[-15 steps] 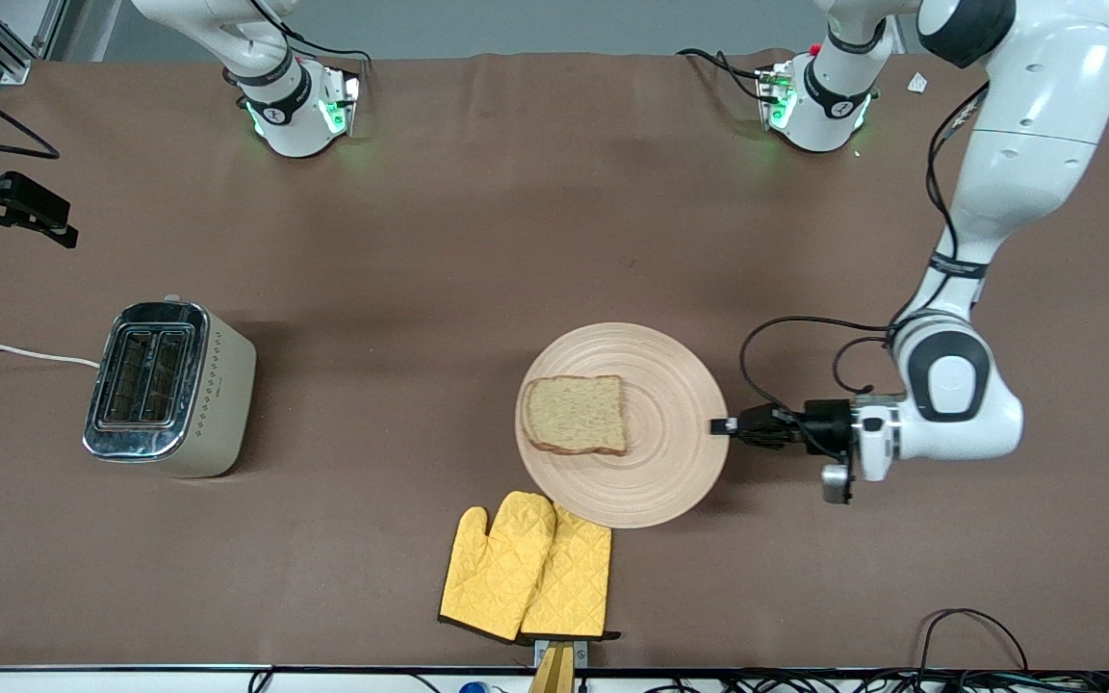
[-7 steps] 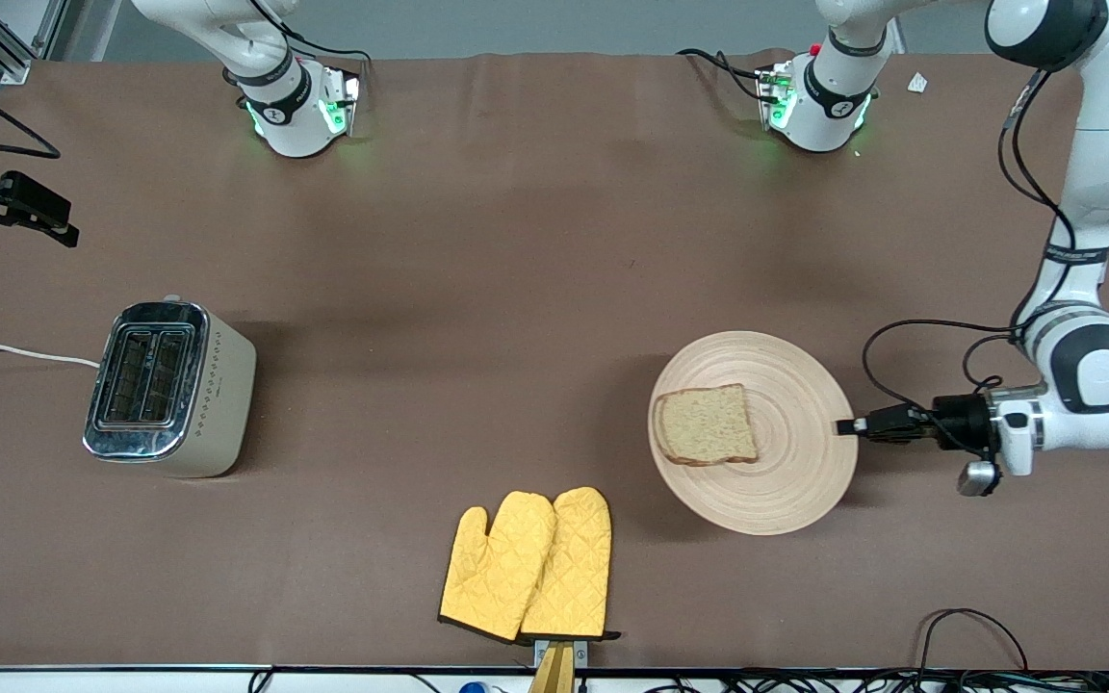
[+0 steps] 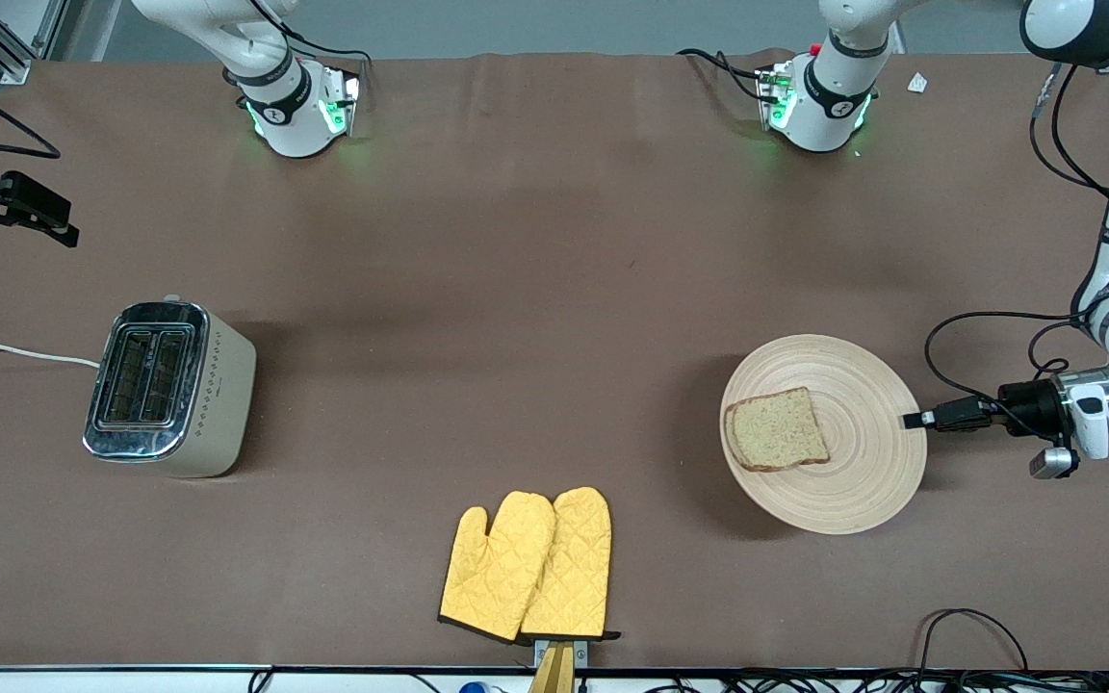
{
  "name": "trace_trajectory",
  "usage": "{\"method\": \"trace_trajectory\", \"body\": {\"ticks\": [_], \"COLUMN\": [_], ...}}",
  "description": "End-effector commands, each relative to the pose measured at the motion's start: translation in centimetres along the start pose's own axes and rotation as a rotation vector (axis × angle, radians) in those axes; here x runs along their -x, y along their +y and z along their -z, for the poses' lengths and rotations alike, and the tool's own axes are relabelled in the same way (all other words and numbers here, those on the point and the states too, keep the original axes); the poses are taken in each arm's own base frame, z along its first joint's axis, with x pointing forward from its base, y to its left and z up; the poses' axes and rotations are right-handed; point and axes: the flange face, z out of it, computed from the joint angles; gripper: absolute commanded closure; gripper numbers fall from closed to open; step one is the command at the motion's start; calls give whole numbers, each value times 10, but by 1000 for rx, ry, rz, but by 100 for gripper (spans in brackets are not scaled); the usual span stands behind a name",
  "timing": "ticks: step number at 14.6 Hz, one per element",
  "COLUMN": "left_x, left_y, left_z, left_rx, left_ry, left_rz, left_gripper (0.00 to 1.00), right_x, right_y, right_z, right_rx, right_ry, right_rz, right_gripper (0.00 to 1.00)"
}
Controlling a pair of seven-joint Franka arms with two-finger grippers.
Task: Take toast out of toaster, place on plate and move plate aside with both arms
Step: 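Slide the plate with toast away from the toaster with the left gripper, then release the plate rim and pull the left gripper back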
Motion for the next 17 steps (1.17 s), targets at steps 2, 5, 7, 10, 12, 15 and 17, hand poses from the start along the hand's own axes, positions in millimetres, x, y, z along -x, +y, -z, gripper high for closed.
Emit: {"method": "trace_trajectory", "body": {"ticks": [2,5,7,10,12,15,17], "left_x": [3,11,20,25,29,24,26], "left_y": [-18,-34,-53,-65,-75,-88,-94], "left_z": [1,6,14,21,27,25,27], "left_rx": [30,-9,-29,-36,-44,-41,-45], "left_ry": [-29,-59,-69,-57,-49,-43,-43], "left_rz": [12,18,36,53,69,39,38], "left_gripper": [100,100,100,99,98,95,89], "right_x": [3,4,4,4,4,4,3], "right_y": [-1,-1,-1,-1,-1,-1,-1], "right_z": [1,1,1,1,1,1,1], "right_rx": [-13,-14,-14,-14,-16,-16,-16], "right_ry": [-3,-3,-3,-3,-3,-3,-2], "right_rz": [-1,-1,-1,-1,-2,-2,-2], "right_gripper": [0,0,0,0,0,0,0]}}
